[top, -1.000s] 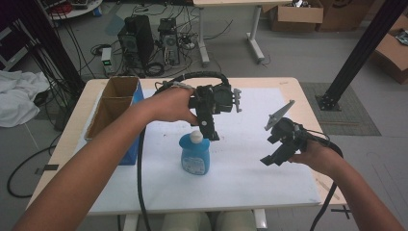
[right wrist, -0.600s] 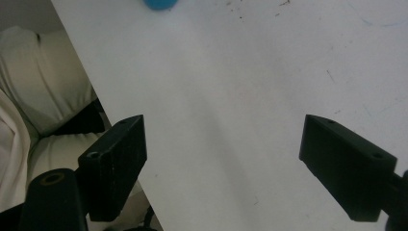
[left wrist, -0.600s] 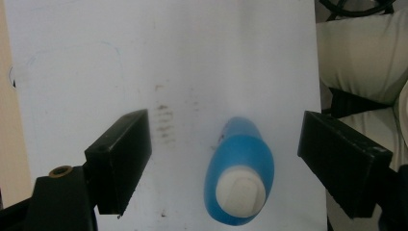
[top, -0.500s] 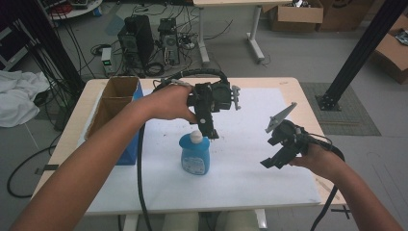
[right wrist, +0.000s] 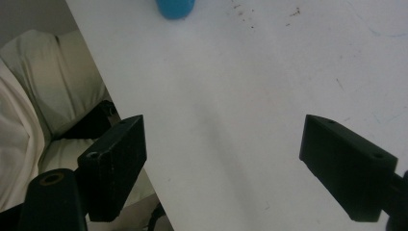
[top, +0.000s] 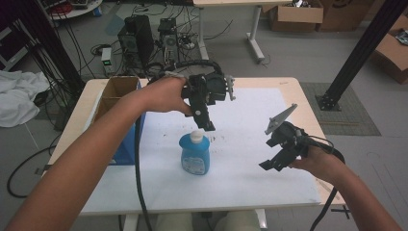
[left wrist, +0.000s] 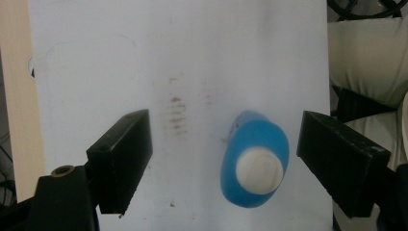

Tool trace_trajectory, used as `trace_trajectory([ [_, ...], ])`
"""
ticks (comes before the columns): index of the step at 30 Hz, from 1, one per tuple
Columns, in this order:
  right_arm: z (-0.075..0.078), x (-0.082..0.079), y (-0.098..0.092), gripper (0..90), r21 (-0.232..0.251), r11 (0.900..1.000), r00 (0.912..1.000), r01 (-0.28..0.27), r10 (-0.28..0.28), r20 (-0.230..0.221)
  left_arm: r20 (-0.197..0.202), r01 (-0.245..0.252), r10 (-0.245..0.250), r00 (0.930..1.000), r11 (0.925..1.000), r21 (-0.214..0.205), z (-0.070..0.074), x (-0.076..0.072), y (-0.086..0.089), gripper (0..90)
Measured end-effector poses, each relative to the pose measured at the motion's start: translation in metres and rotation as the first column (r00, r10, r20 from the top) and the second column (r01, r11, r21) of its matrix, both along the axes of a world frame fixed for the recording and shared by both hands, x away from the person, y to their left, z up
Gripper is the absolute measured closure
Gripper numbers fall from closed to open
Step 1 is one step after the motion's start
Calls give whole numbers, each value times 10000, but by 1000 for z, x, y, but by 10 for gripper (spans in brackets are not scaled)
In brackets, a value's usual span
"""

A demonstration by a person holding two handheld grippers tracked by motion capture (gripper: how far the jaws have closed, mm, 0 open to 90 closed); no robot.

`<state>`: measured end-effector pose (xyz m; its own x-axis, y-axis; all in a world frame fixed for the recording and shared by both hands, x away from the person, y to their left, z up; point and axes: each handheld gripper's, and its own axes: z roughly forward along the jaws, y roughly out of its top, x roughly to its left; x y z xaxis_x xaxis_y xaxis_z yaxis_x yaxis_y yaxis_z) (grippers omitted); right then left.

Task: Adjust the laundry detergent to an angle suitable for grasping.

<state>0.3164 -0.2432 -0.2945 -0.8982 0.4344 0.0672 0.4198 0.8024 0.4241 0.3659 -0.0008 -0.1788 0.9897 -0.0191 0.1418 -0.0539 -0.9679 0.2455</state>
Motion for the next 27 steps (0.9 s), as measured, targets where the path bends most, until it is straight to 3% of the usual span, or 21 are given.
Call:
trace_trajectory([
  [9, 5, -6, 15, 167, 296, 9995, 9998, -85, 80, 181, -5, -94, 94, 10000, 10000, -3, 4, 13, 14, 206],
  [14, 5, -8, 30, 166, 686, 9970, 9991, -355, 338, 256, -13, -202, 202, 9998, 9998, 24, 3, 19, 22, 205],
  [27, -4, 1, 59, 161, 1396, 9887, 9967, -551, 463, 661, 5, -455, 455, 9990, 9989, 98, 2, 28, 37, 206],
])
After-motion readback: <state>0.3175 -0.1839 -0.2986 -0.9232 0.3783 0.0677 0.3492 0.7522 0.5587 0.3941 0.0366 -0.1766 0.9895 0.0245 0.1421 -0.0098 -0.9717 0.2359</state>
